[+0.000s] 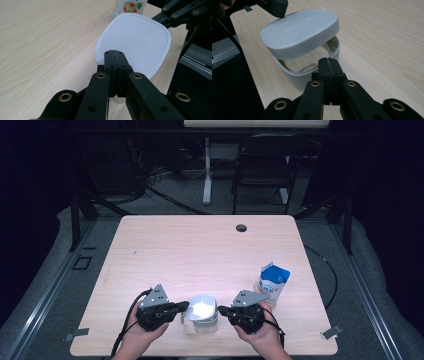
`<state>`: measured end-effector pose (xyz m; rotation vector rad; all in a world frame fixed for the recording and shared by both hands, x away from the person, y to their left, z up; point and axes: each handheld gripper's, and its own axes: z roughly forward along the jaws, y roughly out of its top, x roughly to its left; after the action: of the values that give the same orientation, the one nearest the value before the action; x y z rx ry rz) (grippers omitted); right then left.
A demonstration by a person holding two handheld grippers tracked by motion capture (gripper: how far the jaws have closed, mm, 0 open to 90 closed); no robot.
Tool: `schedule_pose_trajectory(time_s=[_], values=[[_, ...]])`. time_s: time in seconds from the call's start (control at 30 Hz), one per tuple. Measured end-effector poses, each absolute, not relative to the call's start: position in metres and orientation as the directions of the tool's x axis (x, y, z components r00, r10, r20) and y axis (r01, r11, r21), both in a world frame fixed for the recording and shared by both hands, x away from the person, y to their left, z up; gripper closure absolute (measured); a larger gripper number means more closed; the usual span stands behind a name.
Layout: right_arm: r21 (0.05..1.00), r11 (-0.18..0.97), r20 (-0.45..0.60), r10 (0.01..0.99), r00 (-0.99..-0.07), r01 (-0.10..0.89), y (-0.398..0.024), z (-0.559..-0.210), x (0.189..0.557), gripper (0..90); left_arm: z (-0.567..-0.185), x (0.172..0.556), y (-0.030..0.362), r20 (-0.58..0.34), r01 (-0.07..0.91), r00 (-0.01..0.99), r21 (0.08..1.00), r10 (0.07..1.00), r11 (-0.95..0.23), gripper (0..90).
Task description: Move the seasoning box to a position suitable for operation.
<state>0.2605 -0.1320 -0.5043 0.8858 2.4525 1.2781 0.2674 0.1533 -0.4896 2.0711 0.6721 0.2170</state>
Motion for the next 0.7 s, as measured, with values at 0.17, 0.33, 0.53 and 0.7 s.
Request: schedule_pose_trajectory(time_s=[0.17, 0.33, 0.53, 0.7], values=[[0.809, 0.431, 0.068, 0.608, -0.791, 0.401, -0.1317, -0.5031, 0.2598, 90.0, -0.4898, 0.2672, 0.1536, -0.1, 0.378, 0.834, 0.819, 0.542, -0.431, 90.0], [0.819, 0.416, 0.075, 0.604, -0.794, 0.394, -0.1301, -0.5013, 0.2583, 90.0, -0.4898, 0.267, 0.1536, -0.101, 0.379, 0.833, 0.819, 0.543, -0.43, 90.0], [0.824, 0.418, 0.067, 0.597, -0.799, 0.382, -0.1277, -0.4992, 0.2565, 90.0, -0.4899, 0.2666, 0.1532, -0.098, 0.378, 0.832, 0.821, 0.546, -0.428, 90.0], [0.831, 0.409, 0.07, 0.596, -0.8, 0.377, -0.1269, -0.4983, 0.2561, 90.0, -0.49, 0.2665, 0.1533, -0.101, 0.38, 0.831, 0.821, 0.547, -0.426, 90.0]])
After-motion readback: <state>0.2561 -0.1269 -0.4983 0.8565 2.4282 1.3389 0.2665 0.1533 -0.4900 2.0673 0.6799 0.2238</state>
